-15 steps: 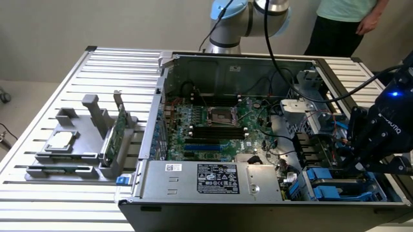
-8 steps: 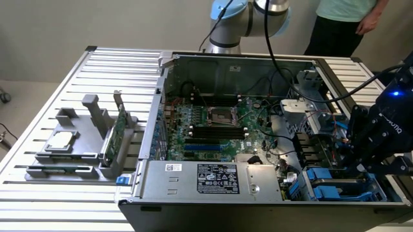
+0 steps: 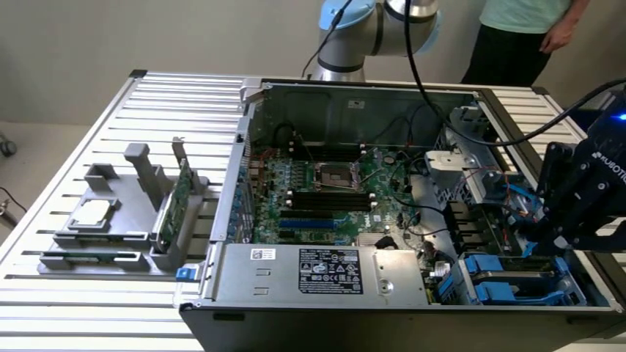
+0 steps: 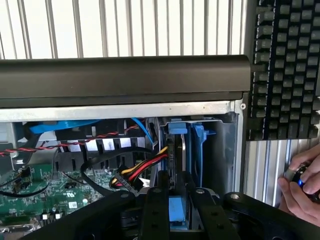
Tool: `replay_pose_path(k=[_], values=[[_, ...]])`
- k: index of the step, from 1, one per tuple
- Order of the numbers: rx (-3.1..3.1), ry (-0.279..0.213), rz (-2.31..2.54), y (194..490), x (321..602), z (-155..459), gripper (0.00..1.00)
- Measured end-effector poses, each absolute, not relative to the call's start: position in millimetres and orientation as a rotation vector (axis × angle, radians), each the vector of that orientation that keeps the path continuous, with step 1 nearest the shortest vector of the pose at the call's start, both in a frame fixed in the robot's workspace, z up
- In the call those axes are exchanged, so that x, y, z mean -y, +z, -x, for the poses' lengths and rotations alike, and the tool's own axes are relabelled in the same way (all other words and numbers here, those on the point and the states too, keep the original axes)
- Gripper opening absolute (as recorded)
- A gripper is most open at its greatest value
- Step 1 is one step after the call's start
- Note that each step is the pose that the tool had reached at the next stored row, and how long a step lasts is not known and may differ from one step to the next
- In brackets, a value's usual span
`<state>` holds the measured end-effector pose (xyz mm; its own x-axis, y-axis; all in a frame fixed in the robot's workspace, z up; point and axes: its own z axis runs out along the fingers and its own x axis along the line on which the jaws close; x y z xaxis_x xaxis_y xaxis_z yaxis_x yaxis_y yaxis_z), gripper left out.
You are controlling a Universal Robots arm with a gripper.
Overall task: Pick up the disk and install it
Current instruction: 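Insert the first disk wire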
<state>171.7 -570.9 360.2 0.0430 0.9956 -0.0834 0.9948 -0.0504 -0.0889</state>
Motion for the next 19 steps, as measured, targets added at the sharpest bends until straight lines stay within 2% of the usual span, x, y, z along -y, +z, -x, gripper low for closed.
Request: replay_pose_path(k=[13, 19], values=[[2.16, 0.191, 2.264, 361.4, 572.1, -128.1, 0.25], [2.16, 0.191, 2.264, 361.4, 572.1, -126.7, 0.25]])
